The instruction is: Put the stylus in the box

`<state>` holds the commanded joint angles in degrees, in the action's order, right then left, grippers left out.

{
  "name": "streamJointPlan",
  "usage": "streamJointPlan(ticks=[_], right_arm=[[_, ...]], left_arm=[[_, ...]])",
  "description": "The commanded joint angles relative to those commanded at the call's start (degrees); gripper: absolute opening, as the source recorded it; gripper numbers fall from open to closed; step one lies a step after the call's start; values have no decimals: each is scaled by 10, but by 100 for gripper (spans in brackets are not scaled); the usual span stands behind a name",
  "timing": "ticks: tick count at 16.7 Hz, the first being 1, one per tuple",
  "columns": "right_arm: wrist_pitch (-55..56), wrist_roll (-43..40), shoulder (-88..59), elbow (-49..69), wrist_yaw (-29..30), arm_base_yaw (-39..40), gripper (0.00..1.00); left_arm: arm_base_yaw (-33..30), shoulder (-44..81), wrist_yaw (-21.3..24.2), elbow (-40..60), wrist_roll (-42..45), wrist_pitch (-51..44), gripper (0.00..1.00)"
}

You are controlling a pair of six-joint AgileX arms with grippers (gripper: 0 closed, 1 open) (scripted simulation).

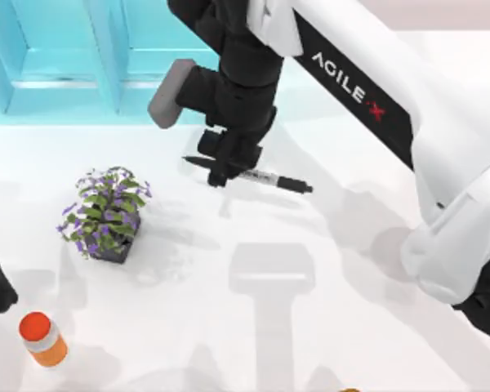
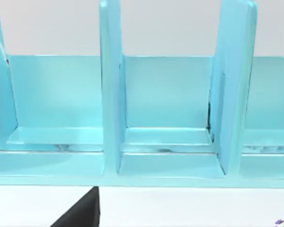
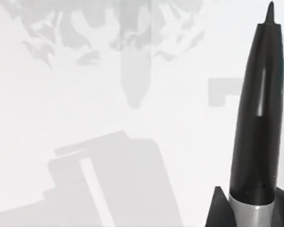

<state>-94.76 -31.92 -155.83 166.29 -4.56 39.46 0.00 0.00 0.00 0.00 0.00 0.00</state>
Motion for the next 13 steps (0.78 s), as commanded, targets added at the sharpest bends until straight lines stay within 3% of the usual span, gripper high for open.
streamJointPlan(ticks=[7,10,13], right_arm=[[-16,38,24,-14,13,-36,0],[-43,129,72,-51,40,-118,0],[-69,273,129,-106,74,-228,0]], left_arm=[[0,0,0,0,0,0,100],[0,0,0,0,0,0,100],[0,0,0,0,0,0,100]])
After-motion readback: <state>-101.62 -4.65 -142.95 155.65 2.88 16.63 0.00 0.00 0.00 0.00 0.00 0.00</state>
